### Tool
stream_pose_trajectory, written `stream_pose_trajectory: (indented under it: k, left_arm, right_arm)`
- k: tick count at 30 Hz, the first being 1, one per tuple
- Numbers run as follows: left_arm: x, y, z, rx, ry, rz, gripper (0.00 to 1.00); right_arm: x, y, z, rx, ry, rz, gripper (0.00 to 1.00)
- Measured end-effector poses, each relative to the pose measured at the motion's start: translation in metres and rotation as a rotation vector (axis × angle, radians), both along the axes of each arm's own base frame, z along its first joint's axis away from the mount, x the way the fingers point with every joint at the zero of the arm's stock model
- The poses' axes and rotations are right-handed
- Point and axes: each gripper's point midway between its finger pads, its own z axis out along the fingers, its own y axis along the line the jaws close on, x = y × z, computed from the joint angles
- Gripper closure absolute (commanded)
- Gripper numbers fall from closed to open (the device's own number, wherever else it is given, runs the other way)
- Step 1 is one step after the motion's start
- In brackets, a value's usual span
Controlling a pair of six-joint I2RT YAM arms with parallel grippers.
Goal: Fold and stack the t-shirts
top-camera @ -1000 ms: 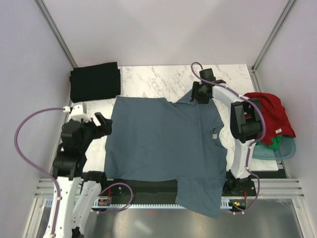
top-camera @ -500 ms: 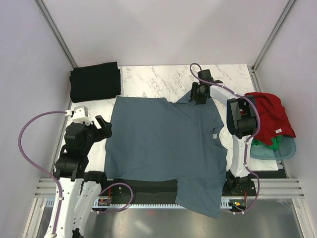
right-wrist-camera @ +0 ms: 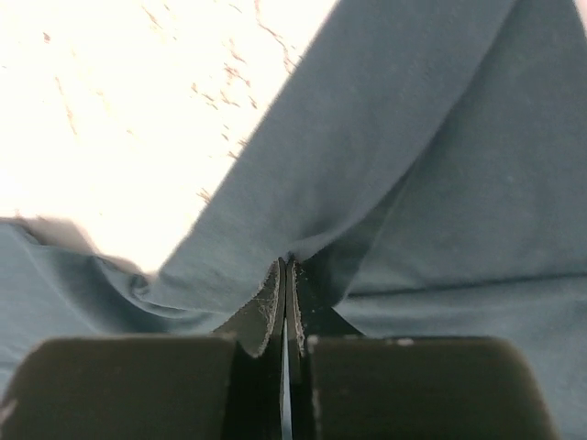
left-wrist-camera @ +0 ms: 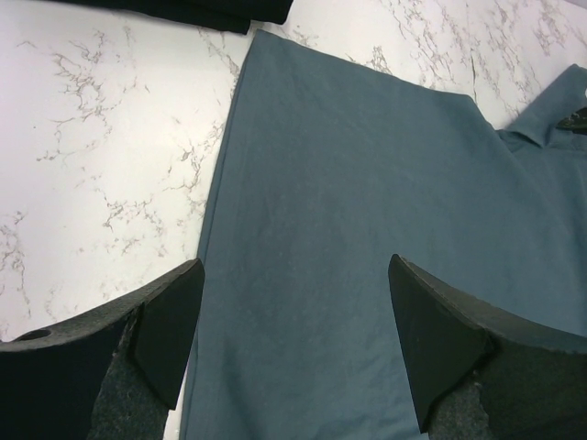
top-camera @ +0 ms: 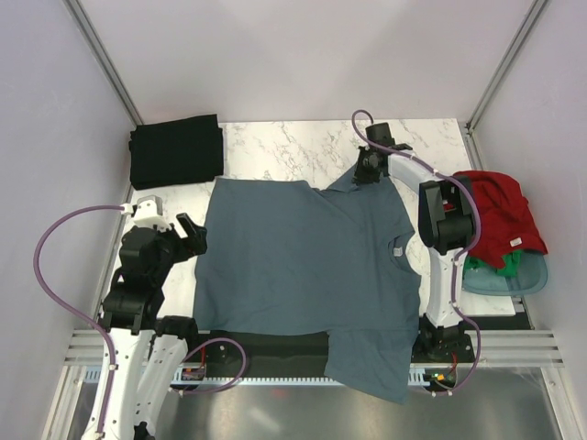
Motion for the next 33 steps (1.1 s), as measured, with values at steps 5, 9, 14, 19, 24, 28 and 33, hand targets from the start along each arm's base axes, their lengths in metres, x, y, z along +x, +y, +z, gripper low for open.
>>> stream_pose_trajectory:
  k: [5, 9, 14, 19, 24, 28, 33]
  left_arm:
    - [0.000, 0.000, -0.001, 0.000, 0.003, 0.001, 0.12]
    - [0.001, 0.000, -0.002, 0.000, 0.012, 0.002, 0.12]
    - [0.002, 0.001, -0.004, 0.004, 0.018, 0.007, 0.13]
    - [0.003, 0.003, -0.005, 0.009, 0.024, 0.019, 0.13]
    - [0.003, 0.004, -0.006, 0.011, 0.029, 0.023, 0.13]
    - [0.004, 0.004, -0.007, 0.012, 0.031, 0.024, 0.14]
    - [0.009, 0.003, -0.017, 0.013, 0.082, 0.026, 0.13]
  right_arm:
    - [0.035, 0.020, 0.014, 0.069, -0.055, 0.005, 1.00]
    - [0.083, 0.058, 0.045, 0.160, -0.178, 0.060, 0.60]
    - [0.099, 0.112, 0.075, 0.217, -0.300, 0.185, 0.26]
    - [0.071, 0.122, 0.053, 0.167, -0.255, 0.249, 0.25]
    - [0.040, 0.081, 0.027, 0.043, -0.176, 0.206, 0.25]
    - [0.006, 0.031, 0.034, -0.055, -0.142, 0.114, 0.25]
    - [-0.035, -0.021, 0.060, -0.171, -0.162, 0.015, 0.24]
